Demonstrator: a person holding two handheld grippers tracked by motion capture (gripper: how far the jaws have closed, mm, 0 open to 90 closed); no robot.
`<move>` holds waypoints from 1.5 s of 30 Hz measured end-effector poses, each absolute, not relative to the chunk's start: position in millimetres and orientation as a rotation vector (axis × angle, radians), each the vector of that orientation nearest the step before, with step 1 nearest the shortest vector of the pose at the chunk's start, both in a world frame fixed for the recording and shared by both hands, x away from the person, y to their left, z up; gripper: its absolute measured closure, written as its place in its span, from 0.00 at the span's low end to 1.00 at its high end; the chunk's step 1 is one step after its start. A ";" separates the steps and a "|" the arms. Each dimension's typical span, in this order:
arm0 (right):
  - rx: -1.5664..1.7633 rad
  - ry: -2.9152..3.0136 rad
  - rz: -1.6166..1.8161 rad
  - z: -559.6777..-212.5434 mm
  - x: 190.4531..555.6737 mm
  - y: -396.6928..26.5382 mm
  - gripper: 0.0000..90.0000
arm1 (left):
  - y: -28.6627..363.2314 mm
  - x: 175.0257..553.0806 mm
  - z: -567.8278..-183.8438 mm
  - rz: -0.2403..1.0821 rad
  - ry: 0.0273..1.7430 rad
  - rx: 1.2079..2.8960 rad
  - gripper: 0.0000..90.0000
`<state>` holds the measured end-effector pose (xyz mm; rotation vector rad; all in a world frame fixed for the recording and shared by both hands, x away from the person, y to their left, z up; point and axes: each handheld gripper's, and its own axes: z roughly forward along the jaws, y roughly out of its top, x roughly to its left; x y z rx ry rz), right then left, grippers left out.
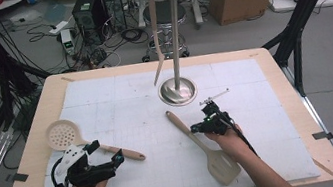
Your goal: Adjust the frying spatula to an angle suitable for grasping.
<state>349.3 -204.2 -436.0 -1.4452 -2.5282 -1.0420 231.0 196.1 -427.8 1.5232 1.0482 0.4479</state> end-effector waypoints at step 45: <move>-1.368 -2.476 -0.920 -437.8 330.1 -215.1 0.66 | 194.5 230.7 -428.0 0.456 1.049 1.526 0.03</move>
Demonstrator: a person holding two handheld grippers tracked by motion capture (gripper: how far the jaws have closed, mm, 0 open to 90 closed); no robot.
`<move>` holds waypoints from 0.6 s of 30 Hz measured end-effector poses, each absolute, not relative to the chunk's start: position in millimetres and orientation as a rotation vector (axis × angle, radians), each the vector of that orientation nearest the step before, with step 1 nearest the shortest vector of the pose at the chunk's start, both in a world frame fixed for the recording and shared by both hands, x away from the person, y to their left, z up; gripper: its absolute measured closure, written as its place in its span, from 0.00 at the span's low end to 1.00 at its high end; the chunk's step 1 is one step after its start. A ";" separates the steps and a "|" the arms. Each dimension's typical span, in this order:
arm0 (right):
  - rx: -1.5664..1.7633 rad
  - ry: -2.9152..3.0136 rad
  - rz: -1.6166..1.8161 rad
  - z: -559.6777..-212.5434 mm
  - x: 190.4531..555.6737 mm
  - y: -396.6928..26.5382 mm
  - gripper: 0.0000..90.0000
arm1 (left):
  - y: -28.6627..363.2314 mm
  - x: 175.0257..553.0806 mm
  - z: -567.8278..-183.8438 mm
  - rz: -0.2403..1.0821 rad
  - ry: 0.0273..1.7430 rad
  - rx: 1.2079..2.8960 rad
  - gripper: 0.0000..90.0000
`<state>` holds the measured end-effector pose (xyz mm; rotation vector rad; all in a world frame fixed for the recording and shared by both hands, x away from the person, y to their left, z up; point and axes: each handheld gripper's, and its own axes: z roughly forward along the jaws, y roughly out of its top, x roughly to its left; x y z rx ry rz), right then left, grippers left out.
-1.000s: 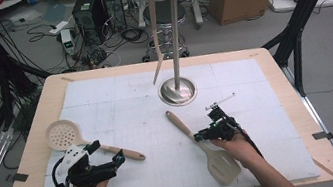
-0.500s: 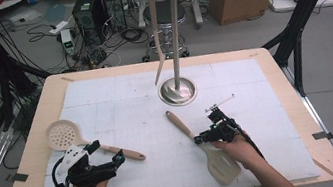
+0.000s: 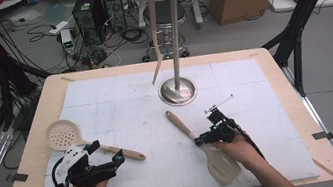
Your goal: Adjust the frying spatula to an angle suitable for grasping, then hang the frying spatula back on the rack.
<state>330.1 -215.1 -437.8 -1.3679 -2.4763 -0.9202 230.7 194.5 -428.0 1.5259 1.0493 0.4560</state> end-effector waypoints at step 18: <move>-1.318 -2.626 -0.847 -436.8 326.0 -199.6 0.75 | 192.7 230.8 -428.1 0.455 1.046 1.535 0.03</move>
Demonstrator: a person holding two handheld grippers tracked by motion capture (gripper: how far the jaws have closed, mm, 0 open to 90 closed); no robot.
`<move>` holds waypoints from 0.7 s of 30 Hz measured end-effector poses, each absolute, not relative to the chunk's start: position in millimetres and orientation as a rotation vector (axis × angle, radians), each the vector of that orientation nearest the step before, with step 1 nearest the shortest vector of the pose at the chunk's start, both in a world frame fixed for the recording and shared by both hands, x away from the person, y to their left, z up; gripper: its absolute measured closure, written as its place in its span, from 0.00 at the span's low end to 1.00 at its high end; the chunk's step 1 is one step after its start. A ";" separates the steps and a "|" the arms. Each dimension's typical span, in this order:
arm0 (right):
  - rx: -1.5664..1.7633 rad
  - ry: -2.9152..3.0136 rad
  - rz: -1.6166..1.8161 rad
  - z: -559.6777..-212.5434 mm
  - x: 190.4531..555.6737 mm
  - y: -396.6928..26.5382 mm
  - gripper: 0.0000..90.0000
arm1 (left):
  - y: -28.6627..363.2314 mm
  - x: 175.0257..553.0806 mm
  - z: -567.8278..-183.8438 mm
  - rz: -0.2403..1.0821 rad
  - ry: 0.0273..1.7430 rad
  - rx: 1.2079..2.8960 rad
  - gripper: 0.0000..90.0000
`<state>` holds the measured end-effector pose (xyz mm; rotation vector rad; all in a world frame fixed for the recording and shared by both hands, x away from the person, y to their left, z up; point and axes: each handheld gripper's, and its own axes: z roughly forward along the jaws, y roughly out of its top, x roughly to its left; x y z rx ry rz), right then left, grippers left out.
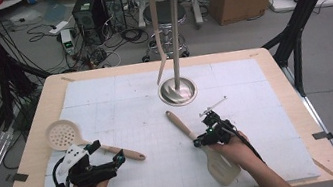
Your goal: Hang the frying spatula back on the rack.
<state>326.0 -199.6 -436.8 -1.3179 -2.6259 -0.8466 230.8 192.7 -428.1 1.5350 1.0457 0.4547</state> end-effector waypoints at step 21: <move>-1.250 -2.911 -0.752 -434.3 312.7 -178.9 0.80 | 190.3 230.3 -427.4 0.461 1.043 1.542 0.03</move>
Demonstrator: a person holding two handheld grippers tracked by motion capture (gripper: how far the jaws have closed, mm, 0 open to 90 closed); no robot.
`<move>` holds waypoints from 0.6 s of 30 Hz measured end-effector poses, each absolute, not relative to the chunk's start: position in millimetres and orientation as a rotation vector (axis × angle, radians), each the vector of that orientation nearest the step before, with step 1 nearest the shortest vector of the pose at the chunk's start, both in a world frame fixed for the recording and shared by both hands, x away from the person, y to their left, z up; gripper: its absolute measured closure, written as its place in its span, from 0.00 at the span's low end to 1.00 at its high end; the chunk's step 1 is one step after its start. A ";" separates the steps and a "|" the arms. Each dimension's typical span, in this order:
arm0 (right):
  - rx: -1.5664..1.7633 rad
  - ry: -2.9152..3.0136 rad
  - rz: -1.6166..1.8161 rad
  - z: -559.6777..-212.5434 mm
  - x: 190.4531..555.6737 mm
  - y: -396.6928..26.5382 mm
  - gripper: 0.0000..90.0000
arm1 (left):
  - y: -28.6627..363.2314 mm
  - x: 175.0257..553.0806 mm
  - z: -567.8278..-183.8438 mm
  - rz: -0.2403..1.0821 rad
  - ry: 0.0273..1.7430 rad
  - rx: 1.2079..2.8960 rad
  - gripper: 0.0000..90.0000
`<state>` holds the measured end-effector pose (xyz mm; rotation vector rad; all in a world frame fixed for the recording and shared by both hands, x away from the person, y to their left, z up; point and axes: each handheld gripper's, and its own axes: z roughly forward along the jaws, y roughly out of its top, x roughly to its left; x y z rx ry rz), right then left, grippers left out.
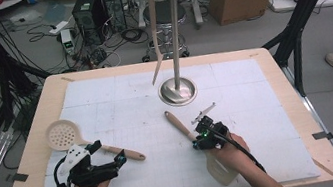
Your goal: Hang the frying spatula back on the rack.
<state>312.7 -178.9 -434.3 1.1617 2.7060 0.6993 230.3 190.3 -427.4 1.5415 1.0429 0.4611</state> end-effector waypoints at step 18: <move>1.157 2.763 0.452 -428.1 323.5 -157.1 0.80 | 188.6 231.9 -428.6 0.457 1.044 1.549 0.03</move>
